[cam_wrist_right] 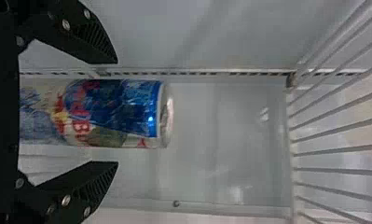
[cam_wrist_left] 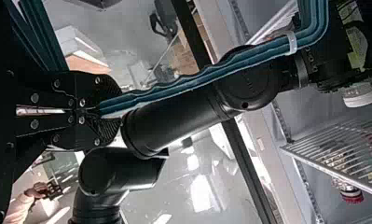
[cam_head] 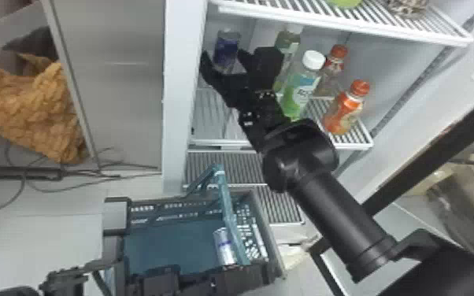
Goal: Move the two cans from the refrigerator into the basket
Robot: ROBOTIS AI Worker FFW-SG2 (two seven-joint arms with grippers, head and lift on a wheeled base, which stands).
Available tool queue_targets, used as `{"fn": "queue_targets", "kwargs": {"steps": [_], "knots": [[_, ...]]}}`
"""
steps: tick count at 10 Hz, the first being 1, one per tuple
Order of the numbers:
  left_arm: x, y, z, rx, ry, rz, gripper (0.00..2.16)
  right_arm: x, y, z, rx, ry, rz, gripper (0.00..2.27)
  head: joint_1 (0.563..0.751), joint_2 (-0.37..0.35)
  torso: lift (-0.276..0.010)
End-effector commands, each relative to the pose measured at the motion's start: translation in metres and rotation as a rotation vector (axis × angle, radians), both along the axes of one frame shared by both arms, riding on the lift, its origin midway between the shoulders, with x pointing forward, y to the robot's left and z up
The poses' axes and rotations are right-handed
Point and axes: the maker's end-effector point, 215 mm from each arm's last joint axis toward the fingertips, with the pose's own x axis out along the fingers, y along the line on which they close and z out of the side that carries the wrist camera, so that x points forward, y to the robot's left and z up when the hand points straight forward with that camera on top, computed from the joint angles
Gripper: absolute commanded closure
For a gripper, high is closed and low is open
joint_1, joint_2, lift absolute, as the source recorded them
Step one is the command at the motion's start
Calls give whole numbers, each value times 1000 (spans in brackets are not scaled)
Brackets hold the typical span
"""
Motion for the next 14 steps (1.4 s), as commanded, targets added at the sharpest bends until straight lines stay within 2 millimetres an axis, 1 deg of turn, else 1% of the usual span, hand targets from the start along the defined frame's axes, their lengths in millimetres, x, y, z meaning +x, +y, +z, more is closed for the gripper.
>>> {"fn": "queue_targets", "kwargs": {"steps": [1,2,5,6,7,8,10,11,12,13,14], "knots": [[0,-1,0,0,-1,-1,1217,1,1,-2,1,10,1,728,695,-256,-276],[0,-1,0,-1,-1,-3,1217,0,2,-1,6,8,4,884,695,-256,-276],[-1,-1,-1,-2,5,-3,1217,0,2,7,36,-6,3,881,695,-256,-276],[-1,-1,-1,-2,5,-3,1217,-2,5,14,44,-23,8,881,695,-255,-276],[-1,-1,0,-4,5,-2,1217,-5,9,22,51,-44,17,881,695,-254,-276],[-1,1,0,-5,7,2,1217,-12,15,26,48,-59,28,881,695,-252,-276],[-1,3,-2,-6,15,10,1217,-22,8,17,66,-48,22,881,695,-246,-276],[-3,3,-1,-12,19,9,1217,-26,8,20,72,-55,32,881,695,-249,-276],[-3,4,-2,-11,21,11,1217,-33,11,27,78,-71,48,881,695,-250,-276],[-3,4,-2,-11,21,9,1217,-41,11,39,64,-105,59,881,695,-250,-276],[-3,4,-3,-11,24,12,1216,-49,5,54,42,-148,52,881,695,-249,-276]]}}
